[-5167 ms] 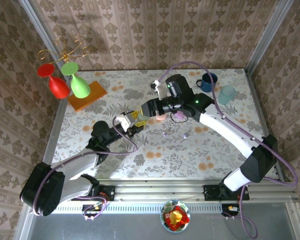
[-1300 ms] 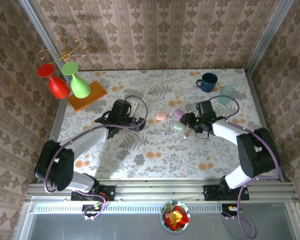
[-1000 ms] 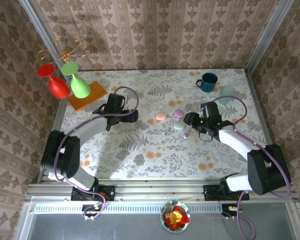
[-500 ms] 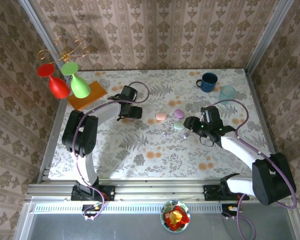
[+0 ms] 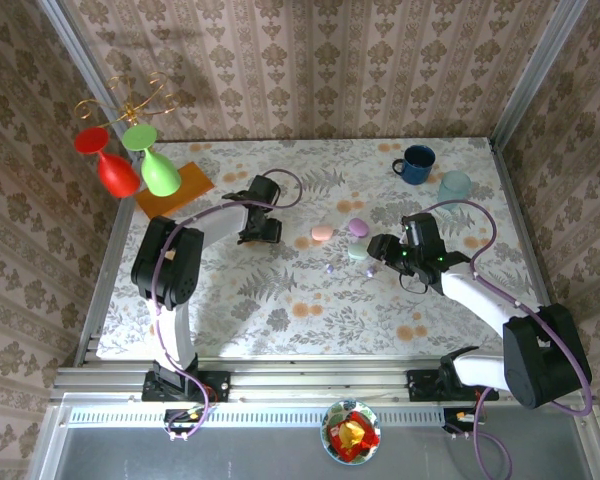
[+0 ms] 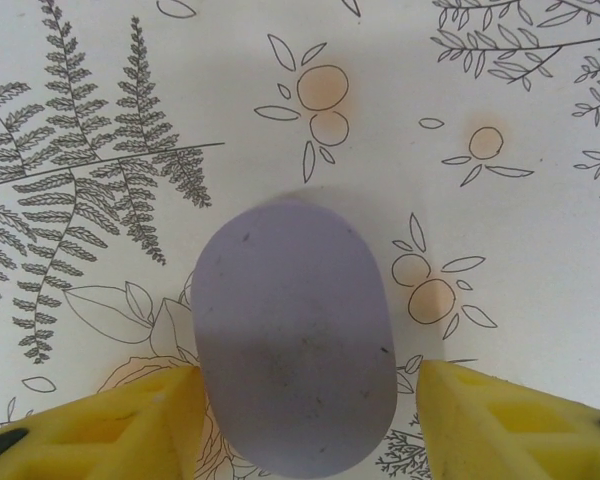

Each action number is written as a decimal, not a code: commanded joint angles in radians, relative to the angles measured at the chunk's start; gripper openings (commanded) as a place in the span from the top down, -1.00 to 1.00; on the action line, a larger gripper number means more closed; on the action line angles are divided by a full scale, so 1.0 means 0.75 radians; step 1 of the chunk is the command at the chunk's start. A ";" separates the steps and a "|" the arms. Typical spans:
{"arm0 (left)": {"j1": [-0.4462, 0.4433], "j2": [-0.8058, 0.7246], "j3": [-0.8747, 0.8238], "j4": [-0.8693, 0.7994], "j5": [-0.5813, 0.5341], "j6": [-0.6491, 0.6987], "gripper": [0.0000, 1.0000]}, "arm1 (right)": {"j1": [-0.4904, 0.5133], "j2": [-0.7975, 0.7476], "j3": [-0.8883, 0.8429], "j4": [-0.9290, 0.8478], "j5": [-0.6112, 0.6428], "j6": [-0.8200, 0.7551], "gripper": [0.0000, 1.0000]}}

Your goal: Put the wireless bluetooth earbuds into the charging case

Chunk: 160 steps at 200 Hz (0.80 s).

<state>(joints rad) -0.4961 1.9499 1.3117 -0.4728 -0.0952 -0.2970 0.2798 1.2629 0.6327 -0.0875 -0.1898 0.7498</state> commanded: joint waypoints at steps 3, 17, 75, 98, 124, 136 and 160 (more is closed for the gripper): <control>0.009 0.031 0.028 -0.031 -0.011 -0.034 -0.11 | 0.006 0.005 0.010 -0.003 0.016 -0.028 -0.16; 0.013 0.036 0.031 -0.034 -0.009 -0.041 0.04 | 0.005 0.004 0.009 -0.006 0.017 -0.029 -0.16; -0.002 -0.003 0.052 -0.090 0.015 -0.008 0.17 | 0.010 -0.050 0.039 -0.032 -0.005 -0.044 -0.15; -0.045 -0.120 0.030 -0.085 -0.001 0.079 0.19 | 0.020 -0.058 0.094 -0.098 -0.027 -0.133 -0.17; -0.078 -0.259 -0.030 0.015 0.098 0.229 0.20 | 0.024 -0.069 0.148 -0.140 -0.125 -0.187 -0.18; -0.092 -0.329 -0.087 0.101 0.238 0.348 0.20 | 0.026 -0.083 0.188 -0.200 -0.206 -0.205 -0.18; -0.142 -0.434 -0.167 0.189 0.454 0.564 0.24 | 0.028 -0.138 0.210 -0.236 -0.359 -0.205 -0.18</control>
<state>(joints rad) -0.5713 1.6939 1.2377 -0.4145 0.0509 -0.0883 0.2928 1.2137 0.7528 -0.1967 -0.3153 0.6304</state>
